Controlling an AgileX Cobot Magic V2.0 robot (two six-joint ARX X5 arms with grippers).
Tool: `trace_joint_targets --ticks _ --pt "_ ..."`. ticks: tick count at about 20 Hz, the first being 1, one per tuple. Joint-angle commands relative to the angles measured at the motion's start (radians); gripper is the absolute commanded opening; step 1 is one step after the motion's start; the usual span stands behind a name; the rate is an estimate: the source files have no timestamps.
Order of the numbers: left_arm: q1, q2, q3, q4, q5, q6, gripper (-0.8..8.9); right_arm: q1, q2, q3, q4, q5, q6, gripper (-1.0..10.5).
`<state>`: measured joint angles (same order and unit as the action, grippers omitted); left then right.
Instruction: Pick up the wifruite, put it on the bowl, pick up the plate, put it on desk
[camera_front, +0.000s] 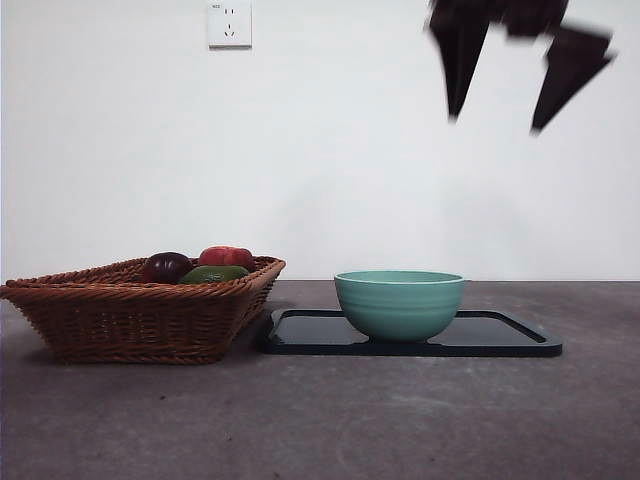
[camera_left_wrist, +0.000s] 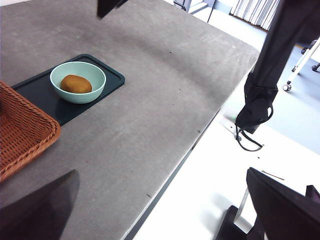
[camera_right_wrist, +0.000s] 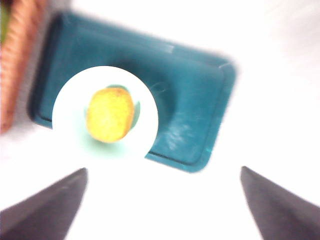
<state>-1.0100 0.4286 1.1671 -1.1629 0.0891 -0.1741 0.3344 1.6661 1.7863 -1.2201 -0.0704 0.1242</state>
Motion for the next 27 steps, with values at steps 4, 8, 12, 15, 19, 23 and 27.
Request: trace_joint_targets --ticks 4,8,12,15,19,23,27 --pt "-0.008 0.0 0.018 0.012 0.006 -0.002 5.32 0.018 -0.284 0.02 -0.157 0.031 -0.021 5.5" --pt "-0.008 0.0 0.018 0.018 0.006 -0.002 5.32 0.066 -0.491 0.018 -0.192 0.006 0.006 5.5" --pt "-0.008 0.0 0.018 0.042 0.006 -0.002 5.32 0.135 -0.666 -0.005 -0.192 0.007 0.066 5.5" --pt "-0.008 0.0 0.018 0.042 0.006 -0.002 5.32 0.151 -0.814 -0.09 -0.192 0.007 0.082 5.5" --pt "-0.008 0.001 0.018 0.059 0.006 -0.002 5.32 0.151 -1.025 -0.287 -0.192 0.011 0.078 5.5" --pt "-0.008 0.001 0.018 0.104 0.006 -0.002 5.32 0.151 -1.147 -0.43 -0.192 0.009 0.079 5.5" --pt "-0.008 0.001 0.018 0.111 0.006 -0.002 5.32 0.15 -1.234 -0.532 -0.177 -0.031 0.078 5.5"
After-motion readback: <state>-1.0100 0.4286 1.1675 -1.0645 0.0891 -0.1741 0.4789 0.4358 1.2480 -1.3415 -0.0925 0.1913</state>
